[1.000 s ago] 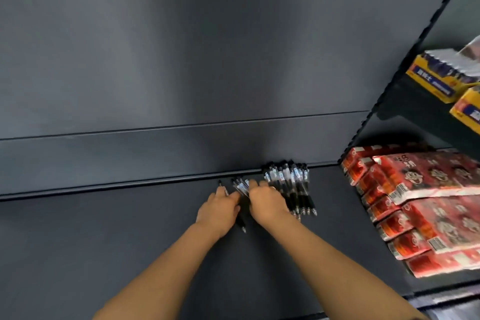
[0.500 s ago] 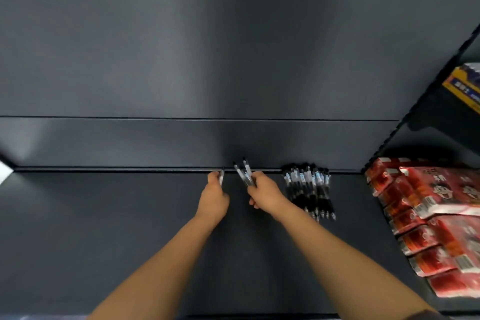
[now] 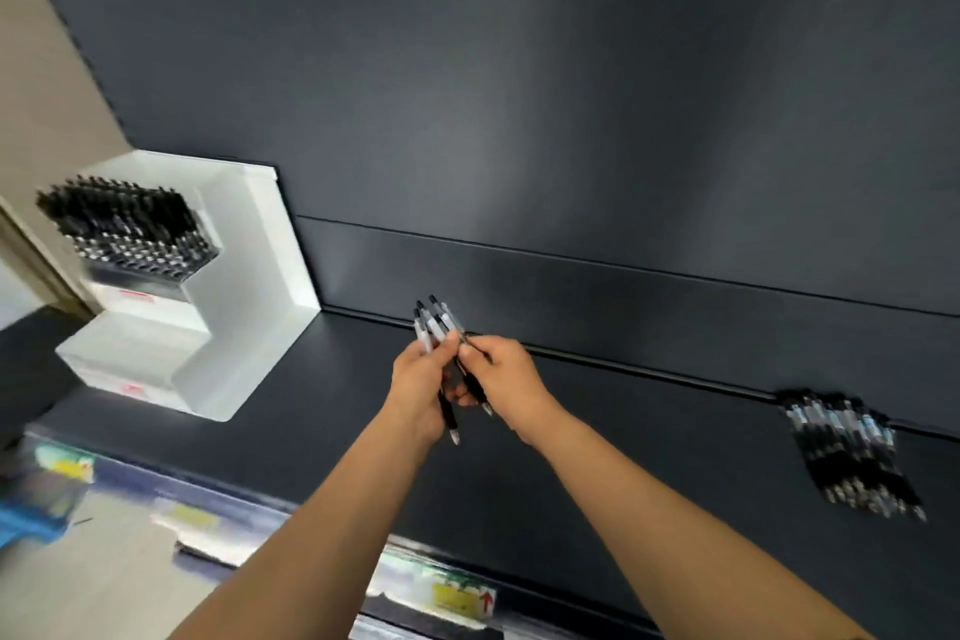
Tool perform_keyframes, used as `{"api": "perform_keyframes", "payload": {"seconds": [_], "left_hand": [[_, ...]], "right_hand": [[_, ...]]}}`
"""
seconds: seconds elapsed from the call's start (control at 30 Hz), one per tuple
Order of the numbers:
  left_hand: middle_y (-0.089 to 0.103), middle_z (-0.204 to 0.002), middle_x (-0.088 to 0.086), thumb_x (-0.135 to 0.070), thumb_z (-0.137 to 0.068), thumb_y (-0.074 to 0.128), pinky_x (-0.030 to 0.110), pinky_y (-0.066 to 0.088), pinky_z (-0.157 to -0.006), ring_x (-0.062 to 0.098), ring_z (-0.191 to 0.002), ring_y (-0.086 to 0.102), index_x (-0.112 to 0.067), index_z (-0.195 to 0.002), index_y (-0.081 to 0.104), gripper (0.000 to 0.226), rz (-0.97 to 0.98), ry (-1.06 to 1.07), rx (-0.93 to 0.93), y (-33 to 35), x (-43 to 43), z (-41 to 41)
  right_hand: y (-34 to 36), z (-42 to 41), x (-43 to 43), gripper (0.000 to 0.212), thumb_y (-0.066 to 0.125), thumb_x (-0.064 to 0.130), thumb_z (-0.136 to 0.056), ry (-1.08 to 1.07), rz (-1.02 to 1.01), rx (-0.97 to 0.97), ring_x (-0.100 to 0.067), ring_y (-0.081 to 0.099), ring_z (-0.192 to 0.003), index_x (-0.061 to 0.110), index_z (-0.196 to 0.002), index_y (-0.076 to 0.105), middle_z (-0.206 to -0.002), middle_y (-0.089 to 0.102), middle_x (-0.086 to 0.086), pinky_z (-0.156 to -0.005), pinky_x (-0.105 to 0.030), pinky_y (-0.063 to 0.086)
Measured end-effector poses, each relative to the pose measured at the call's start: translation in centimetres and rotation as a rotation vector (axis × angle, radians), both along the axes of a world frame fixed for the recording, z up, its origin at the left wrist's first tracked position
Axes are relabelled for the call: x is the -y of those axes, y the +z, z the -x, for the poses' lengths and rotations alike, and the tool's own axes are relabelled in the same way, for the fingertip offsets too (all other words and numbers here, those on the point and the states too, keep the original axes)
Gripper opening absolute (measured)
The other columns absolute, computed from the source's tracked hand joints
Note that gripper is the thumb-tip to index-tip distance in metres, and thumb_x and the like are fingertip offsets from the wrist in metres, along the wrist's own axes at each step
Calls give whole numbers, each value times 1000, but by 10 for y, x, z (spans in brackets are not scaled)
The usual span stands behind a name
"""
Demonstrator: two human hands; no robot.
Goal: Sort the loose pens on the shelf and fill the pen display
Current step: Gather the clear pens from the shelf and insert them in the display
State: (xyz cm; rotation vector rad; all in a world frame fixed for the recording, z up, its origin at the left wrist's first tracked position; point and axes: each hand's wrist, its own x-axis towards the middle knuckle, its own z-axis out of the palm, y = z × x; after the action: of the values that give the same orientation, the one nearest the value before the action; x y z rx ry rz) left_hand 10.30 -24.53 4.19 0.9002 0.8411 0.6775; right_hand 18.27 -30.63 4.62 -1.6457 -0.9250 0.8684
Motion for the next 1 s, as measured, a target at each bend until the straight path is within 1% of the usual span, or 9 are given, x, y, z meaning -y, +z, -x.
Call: {"api": "perform_keyframes", "payload": {"seconds": [0.1,0.17,0.33,0.43,0.57,0.67,0.77,0.93,1.0], "left_hand": [[53,-58,5,-12,-97,48,18,39,-37,11,-40,50,-8,-81,55,18,-59,105,28,13,-37,65],[58,-58,4,-12,-98,47,21,46,-43,11,-45,57,-9,-79,56,21,-105,169,34,16,-57,101],[62,-78,9,-10,-97,47,25,52,-55,22,-70,60,-5,-93,58,12,-281,325,-13,16,-102,186],[65,-79,9,-9,-96,51,25,53,-56,20,-71,63,-5,-92,58,10,-325,370,-44,20,-125,224],[62,-75,14,-12,-95,52,33,51,-58,25,-65,58,0,-87,57,15,-362,390,-122,20,-151,257],[60,-74,7,-16,-95,53,28,40,-58,18,-61,50,-11,-78,58,19,-440,386,-228,22,-169,272],[63,-74,0,-15,-95,53,20,36,-52,4,-53,51,-13,-79,57,17,-475,283,-276,25,-182,276],[63,-75,2,-8,-96,50,6,38,-50,-7,-54,54,-7,-88,57,10,-596,188,-347,38,-212,278],[62,-75,1,-8,-96,50,5,38,-52,-7,-54,54,-4,-90,57,10,-636,178,-344,42,-220,278]], "right_hand": [[9,60,-48,28,48,20,-97,15,28,307,-20,59,-76,9,-78,65,-73,54,2,-73,-38,51],[13,95,-75,35,50,27,-95,35,61,472,-20,53,-80,19,-62,55,-75,45,2,-74,-36,44],[26,173,-128,48,54,23,-93,206,71,527,-15,41,-56,21,-48,38,-54,40,3,-52,-23,32],[32,206,-154,44,54,21,-94,281,72,485,-10,37,-53,17,-52,45,-53,41,2,-49,-18,28],[36,228,-182,26,58,19,-89,386,91,406,-13,53,-56,-3,-76,65,-65,58,-7,-54,-24,41],[44,226,-203,15,54,16,-89,272,0,226,-11,58,-57,9,-85,67,-75,62,-1,-52,-24,44],[53,223,-226,23,50,19,-96,272,-73,98,-11,57,-60,21,-116,59,-89,59,3,-51,-22,42],[67,225,-259,18,50,10,-96,385,-211,144,-16,53,-58,20,-94,66,-72,59,-10,-51,-24,44],[69,221,-267,20,50,3,-95,398,-248,27,-13,54,-50,15,-106,62,-66,56,-9,-50,-21,48]]}}
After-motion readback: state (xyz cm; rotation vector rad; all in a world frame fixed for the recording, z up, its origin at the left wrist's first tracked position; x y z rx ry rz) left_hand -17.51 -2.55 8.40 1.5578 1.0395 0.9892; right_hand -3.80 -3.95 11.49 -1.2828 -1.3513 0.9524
